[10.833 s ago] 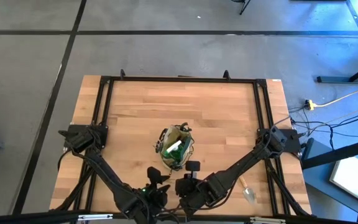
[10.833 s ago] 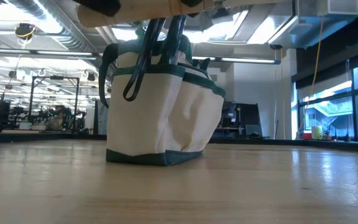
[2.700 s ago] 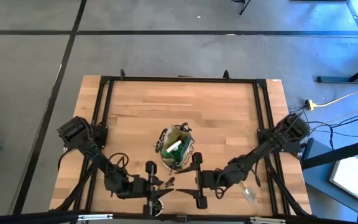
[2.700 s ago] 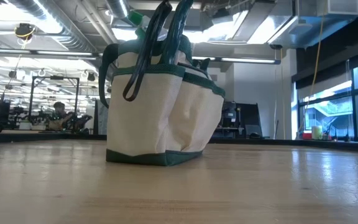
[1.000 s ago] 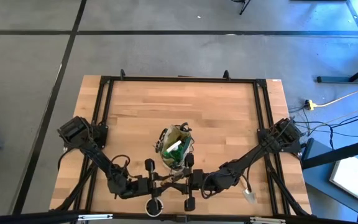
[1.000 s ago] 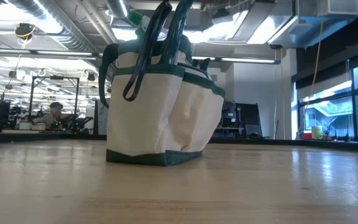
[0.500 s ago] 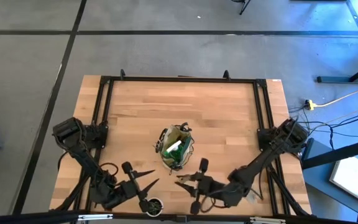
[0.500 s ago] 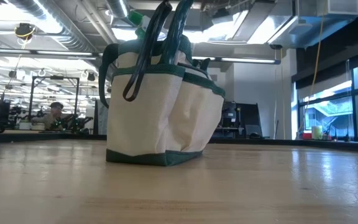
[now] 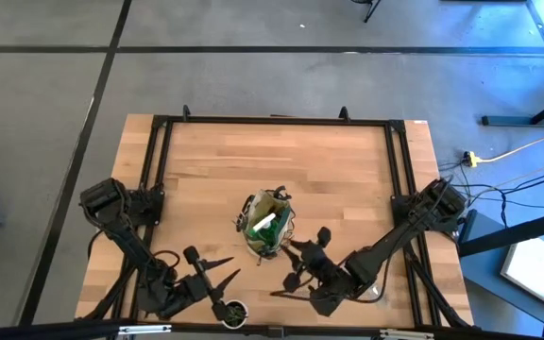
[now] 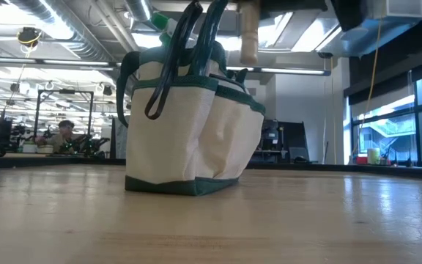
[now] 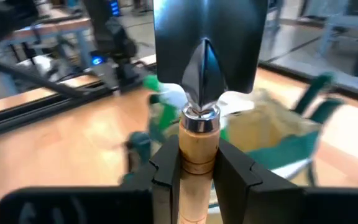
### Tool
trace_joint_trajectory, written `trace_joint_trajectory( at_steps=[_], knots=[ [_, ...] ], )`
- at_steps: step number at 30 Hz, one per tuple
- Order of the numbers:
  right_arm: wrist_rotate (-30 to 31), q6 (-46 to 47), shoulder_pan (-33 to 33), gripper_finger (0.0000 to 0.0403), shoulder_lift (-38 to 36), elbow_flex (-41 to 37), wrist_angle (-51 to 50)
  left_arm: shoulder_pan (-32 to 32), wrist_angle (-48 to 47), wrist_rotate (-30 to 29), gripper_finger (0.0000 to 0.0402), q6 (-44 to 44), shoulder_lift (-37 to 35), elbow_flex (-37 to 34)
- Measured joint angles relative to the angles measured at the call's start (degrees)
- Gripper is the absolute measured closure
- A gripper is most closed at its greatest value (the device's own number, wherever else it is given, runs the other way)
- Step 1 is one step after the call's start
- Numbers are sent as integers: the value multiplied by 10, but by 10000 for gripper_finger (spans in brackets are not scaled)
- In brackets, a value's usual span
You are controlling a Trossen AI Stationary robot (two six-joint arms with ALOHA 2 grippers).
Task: Pick & Place Garden tools in Gardening bag
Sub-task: Put the left brown trowel into the side pocket of the green gardening bag
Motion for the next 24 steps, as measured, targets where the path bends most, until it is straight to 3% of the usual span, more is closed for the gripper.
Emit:
trace_joint_trajectory(
  at_steps=[8, 19, 24],
  knots=[
    [0, 34, -24, 336, 0, 0, -42, 0, -13, 0, 260, -10, 0, 0],
    [-62, -86, -66, 336, 0, 0, 7, 0, -31, 0, 260, -26, 0, 0],
    [-33, -88, -65, 336, -2, 0, -46, -5, -43, 0, 259, -37, 0, 0]
  ],
)
